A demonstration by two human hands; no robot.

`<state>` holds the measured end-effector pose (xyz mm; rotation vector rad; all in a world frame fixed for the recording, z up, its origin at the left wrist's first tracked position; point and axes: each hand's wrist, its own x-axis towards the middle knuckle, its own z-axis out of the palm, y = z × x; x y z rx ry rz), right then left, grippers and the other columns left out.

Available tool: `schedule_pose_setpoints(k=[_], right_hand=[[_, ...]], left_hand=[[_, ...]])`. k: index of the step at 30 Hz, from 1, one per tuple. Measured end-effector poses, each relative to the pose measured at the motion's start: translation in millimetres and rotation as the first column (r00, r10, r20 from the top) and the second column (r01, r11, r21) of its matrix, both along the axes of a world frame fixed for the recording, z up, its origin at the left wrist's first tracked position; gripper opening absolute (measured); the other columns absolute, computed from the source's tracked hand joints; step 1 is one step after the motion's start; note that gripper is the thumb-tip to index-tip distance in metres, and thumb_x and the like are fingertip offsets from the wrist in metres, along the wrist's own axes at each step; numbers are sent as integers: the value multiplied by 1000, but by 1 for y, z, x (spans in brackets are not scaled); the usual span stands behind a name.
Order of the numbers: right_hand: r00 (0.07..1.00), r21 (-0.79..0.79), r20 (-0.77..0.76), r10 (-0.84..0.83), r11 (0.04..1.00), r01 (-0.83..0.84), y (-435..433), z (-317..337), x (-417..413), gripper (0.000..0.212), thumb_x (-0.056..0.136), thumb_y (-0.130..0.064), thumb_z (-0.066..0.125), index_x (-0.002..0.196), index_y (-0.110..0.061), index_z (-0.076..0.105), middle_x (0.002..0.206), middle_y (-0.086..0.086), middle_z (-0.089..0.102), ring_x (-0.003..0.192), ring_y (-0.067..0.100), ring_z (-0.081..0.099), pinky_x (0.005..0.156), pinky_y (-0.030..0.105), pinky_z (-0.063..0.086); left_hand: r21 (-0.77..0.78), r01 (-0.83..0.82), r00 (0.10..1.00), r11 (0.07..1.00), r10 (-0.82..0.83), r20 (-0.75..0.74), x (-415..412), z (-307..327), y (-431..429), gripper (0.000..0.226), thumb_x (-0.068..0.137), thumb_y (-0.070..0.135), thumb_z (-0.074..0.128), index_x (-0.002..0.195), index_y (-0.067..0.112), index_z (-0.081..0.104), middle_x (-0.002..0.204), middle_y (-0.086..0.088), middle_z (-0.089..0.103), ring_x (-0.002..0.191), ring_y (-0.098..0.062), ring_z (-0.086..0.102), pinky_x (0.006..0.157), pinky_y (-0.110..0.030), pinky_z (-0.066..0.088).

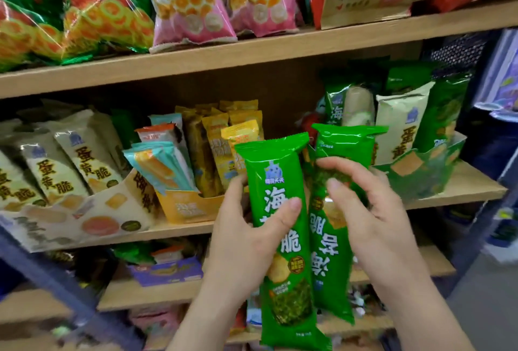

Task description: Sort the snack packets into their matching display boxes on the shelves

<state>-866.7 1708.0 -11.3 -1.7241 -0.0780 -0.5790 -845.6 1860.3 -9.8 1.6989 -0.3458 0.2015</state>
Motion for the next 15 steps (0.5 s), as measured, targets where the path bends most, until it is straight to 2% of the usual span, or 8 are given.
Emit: schedule_pose_setpoints(k=[2, 4, 6, 9, 11, 13, 15], right_hand=[[995, 35, -62, 80, 996, -78, 7, 3, -2, 37, 68, -67, 61, 101, -52, 65, 120, -17, 47, 108, -18, 49, 88, 3, 41], [990, -10, -111, 87, 996, -88, 17, 5, -1, 48, 52, -73, 66, 96, -56, 57, 118, -26, 41, 101, -29, 44, 76, -9, 32], [990, -90, -123, 71, 993, -82, 27, 2, 2, 55, 43, -77, 64, 93, -55, 55, 117, -28, 41, 102, -26, 45, 77, -6, 34], [982, -118, -149, 114, 984, -132, 46, -4, 9, 59, 42, -78, 65, 92, -46, 63, 110, -22, 50, 101, -9, 54, 77, 5, 41], [976, -113, -152, 157, 978, -175, 59, -3, 13, 55, 43, -77, 75, 89, -50, 65, 105, -22, 52, 97, -11, 55, 74, 2, 39], [971, -115, -154, 184, 973, -203, 73, 0, 17, 50, 45, -74, 78, 88, -52, 66, 105, -21, 55, 95, -12, 55, 72, 2, 39], [968, -104, -158, 193, 972, -211, 86, 2, 22, 50, 48, -76, 73, 91, -52, 66, 105, -18, 58, 93, -12, 57, 70, 5, 40]], left_hand=[[51, -44, 999, 998, 43, 31, -8, -3, -2, 47, 73, 45, 76, 114, 33, 56, 103, 13, 71, 93, -8, 69, 81, -40, 57], [109, -116, 992, 987, 110, 60, -15, -7, 1, 51, 72, 48, 74, 117, 35, 54, 103, 18, 70, 91, -3, 68, 81, -37, 56], [192, -170, 984, 966, 158, 76, -23, -8, 7, 56, 66, 49, 70, 118, 43, 49, 104, 25, 68, 91, 1, 66, 82, -35, 55], [264, -174, 985, 949, 165, 57, -28, -10, 26, 59, 65, 43, 73, 119, 44, 48, 105, 27, 67, 93, 4, 66, 84, -31, 54], [240, -79, 996, 968, 86, -21, -26, -10, 46, 54, 72, 34, 77, 119, 42, 52, 109, 23, 68, 100, 0, 65, 89, -35, 53], [193, 81, 992, 978, -61, -108, -23, -6, 73, 55, 76, 35, 78, 122, 48, 53, 120, 19, 66, 113, -5, 62, 98, -38, 49], [168, 161, 979, 973, -136, -151, -20, 2, 104, 48, 79, 38, 77, 119, 55, 55, 122, 20, 65, 116, -5, 60, 99, -31, 48]])
